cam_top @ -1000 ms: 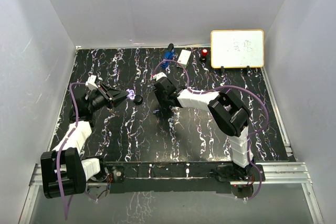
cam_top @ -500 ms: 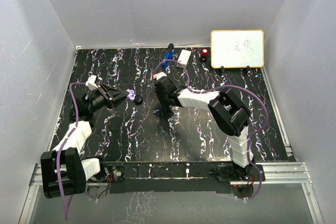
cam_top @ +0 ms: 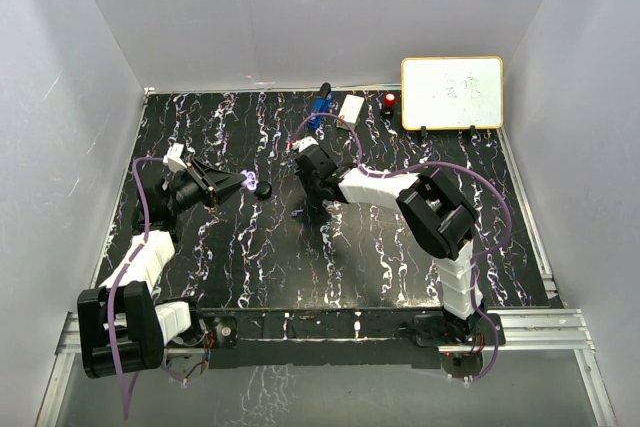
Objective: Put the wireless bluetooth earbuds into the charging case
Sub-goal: Pick up the earbud from the center of the board.
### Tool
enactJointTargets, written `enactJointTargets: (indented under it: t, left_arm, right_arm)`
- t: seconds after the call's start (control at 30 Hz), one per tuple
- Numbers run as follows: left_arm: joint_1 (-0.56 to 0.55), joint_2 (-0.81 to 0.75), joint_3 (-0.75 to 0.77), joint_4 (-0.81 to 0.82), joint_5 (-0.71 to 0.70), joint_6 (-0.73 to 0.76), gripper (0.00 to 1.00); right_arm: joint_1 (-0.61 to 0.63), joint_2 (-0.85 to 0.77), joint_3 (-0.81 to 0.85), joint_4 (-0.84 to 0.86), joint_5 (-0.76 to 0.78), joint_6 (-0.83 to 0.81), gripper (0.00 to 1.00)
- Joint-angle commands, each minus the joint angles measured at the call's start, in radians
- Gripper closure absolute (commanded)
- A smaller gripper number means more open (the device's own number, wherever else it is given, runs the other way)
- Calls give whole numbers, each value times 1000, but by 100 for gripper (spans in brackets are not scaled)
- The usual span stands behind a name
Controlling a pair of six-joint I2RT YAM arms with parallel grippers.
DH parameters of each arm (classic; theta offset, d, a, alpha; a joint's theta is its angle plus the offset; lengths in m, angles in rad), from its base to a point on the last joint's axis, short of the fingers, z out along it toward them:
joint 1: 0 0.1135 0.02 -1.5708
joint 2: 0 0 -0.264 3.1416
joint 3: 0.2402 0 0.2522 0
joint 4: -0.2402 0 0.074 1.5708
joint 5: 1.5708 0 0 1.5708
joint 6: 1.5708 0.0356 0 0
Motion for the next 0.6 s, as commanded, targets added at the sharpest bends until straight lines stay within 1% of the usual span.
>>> enactJointTargets:
  t: [0.0,0.13,0.27,0.43,0.57]
  left_arm:
    - [5,-18,22,-15,34,1,100]
    - [4,-17,19,-17,34,3,100]
    - [2,-14,12,-9,40,-1,100]
    - [-20,2,-1,28,44,-28,100]
    - [-65,36,-13,104,43,-67,100]
  right_arm:
    - [-9,-9,33,0,15,1,90]
    - [-14,-44,18,34,4,-1,91]
    - [-33,-125,-36,121,-41,15,93]
    - [-83,-276,-163,322,-164,80,93]
    - [-129,-390,-267,488,-282,135,93]
